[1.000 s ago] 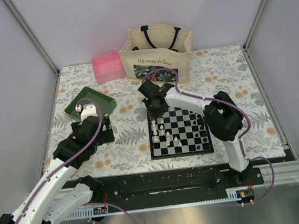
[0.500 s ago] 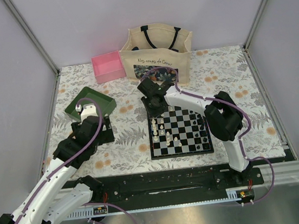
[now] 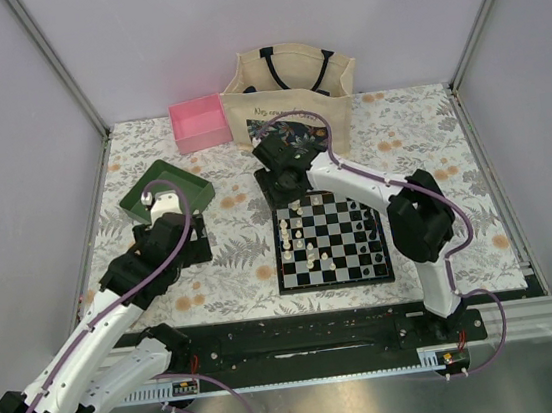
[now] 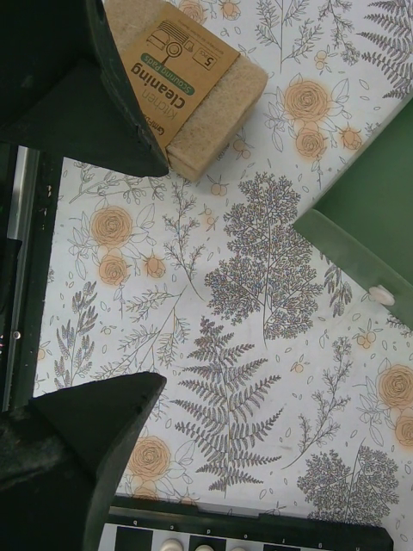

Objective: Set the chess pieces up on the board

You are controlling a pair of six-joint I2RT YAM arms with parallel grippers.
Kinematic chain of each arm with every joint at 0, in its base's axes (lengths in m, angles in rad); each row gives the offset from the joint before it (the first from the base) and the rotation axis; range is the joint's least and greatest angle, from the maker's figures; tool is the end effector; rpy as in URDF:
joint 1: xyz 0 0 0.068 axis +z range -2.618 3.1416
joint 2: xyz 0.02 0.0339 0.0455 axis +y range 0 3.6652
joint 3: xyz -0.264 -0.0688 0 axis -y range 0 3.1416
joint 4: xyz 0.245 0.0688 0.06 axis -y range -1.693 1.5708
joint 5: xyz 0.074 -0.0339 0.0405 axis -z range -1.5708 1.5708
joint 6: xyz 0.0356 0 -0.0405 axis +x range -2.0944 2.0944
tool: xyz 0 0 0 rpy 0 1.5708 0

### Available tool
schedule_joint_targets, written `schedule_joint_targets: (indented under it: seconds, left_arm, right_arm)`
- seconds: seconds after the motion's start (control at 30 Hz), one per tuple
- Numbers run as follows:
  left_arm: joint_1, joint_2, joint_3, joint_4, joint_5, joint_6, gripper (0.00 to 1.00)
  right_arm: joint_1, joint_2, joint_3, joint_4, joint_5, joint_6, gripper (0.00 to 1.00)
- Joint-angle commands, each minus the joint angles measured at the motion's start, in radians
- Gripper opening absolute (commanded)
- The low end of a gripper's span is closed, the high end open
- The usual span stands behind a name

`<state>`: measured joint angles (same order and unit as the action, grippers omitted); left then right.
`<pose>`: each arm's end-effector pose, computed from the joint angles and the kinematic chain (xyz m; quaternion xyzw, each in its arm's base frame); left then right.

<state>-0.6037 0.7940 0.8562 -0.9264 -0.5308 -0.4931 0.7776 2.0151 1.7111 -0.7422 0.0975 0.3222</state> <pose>0.1285 -0.0667 0.2973 -0.0406 0.9090 0.0359 0.4132 0.3160 0.3062 0.2411 -0.2054 0.9426 0.0952 0.2454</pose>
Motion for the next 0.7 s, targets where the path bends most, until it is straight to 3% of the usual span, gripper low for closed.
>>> schedule_joint_targets:
  seconds: [0.0,0.1,0.23,0.37,0.47,0.67]
  left_arm:
    - [0.004,0.005,0.03,0.029,0.009,0.018,0.99]
    - [0.004,0.004,0.03,0.029,0.012,0.018,0.99]
    - [0.002,-0.016,0.027,0.037,0.018,0.021,0.99]
    - [0.005,-0.035,0.024,0.04,0.023,0.021,0.99]
    - [0.002,-0.039,0.02,0.046,0.022,0.022,0.99]
    - [0.004,-0.021,0.024,0.047,0.04,0.031,0.99]
  right_arm:
    - [0.006,-0.078,0.044,0.0,0.048,-0.014,0.63]
    - [-0.001,-0.091,0.044,-0.002,0.064,-0.002,0.74]
    - [-0.006,-0.139,0.015,0.024,0.087,0.008,0.99]
    - [-0.009,-0.171,-0.033,0.058,0.148,0.04,1.0]
    - [-0.038,-0.133,0.005,-0.018,0.159,0.101,0.99]
    - [-0.1,-0.095,-0.022,-0.004,0.042,0.147,0.79]
